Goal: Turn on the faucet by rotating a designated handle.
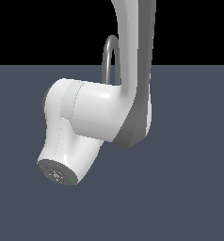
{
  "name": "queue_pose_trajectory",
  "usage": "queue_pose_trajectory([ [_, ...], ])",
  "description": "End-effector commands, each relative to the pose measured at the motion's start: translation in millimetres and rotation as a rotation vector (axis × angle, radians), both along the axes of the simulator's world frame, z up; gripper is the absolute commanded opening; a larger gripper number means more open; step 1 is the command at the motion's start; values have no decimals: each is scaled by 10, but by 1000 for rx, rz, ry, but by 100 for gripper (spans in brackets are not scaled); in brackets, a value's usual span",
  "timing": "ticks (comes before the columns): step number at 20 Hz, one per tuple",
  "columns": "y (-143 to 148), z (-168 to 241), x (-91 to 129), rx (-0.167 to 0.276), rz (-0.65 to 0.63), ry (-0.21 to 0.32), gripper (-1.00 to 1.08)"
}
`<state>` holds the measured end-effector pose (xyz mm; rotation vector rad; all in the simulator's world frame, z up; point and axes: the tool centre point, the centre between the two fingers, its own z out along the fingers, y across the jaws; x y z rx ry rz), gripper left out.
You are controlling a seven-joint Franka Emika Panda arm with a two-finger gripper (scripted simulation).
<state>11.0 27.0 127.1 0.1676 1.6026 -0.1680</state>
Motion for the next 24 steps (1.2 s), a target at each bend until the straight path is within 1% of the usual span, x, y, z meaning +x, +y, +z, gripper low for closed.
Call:
queue_pose_trajectory([
  [1, -69, 60, -9, 0, -3, -7, -100],
  [12, -413, 397, -77, -2, 0, -38, -100],
  [13, -413, 397, -77, -2, 0, -38, -100],
  [14, -178, 253, -93, 5, 39, -12, -100],
  [24, -751, 188, -156, -1, 4, -36, -100],
])
